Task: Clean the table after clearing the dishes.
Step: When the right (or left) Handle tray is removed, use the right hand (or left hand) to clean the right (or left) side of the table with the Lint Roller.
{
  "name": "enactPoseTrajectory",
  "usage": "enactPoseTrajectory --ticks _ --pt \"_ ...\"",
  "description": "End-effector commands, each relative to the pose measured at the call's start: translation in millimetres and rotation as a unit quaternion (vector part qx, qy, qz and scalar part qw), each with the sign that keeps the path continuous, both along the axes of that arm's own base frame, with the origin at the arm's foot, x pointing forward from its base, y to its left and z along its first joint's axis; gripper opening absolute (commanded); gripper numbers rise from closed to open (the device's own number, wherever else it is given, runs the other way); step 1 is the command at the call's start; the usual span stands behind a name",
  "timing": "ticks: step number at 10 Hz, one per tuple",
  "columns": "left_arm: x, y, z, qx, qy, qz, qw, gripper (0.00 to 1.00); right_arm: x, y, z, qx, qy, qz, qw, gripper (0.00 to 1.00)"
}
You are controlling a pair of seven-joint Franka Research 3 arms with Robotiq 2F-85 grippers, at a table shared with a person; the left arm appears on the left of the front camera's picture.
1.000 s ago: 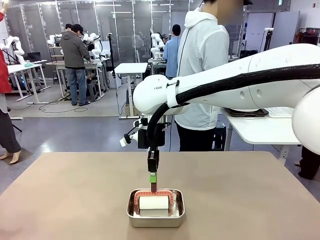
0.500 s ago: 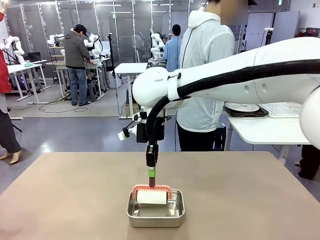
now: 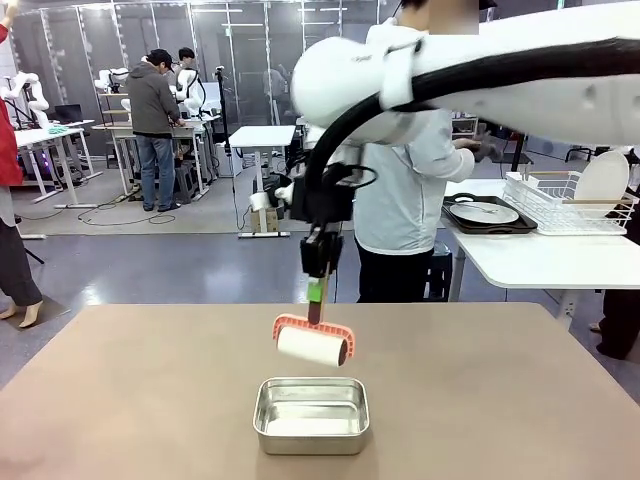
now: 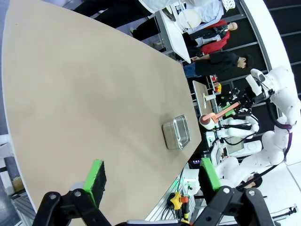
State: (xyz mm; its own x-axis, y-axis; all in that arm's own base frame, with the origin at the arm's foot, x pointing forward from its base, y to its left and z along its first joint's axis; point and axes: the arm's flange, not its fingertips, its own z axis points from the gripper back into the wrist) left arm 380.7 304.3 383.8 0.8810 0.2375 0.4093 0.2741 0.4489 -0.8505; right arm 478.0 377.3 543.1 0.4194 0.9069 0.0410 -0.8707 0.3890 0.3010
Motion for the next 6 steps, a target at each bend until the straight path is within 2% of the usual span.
enactPoseTrajectory --ticks 1,2,3,4,5,6 --pt "-2.8 1.2 2.3 0.004 -0.006 -0.001 1.0 1.0 -18.4 -60.3 -31.8 0.041 -0.005 -0.122 0.992 0.04" --pt "-2.8 1.2 2.3 0.004 -0.006 -0.001 1.0 1.0 -21.6 -99.8 -42.8 0.048 -0.013 -0.214 0.975 0.04" --pt "-2.8 1.2 2.3 0.004 -0.006 -0.001 1.0 1.0 -28.2 -127.6 -49.6 0.073 -0.009 -0.276 0.958 0.04" --pt "-2.8 1.2 2.3 0.004 -0.006 -0.001 1.0 1.0 -30.9 -150.7 -55.6 0.093 -0.009 -0.36 0.928 0.04" --pt "-2.8 1.2 2.3 0.004 -0.006 -0.001 1.0 1.0 -27.4 -173.2 -63.4 0.106 -0.003 -0.469 0.877 0.04" --pt "-2.8 1.2 2.3 0.004 -0.006 -0.001 1.0 1.0 -20.1 -193.4 -71.5 0.136 0.018 -0.526 0.839 0.04"
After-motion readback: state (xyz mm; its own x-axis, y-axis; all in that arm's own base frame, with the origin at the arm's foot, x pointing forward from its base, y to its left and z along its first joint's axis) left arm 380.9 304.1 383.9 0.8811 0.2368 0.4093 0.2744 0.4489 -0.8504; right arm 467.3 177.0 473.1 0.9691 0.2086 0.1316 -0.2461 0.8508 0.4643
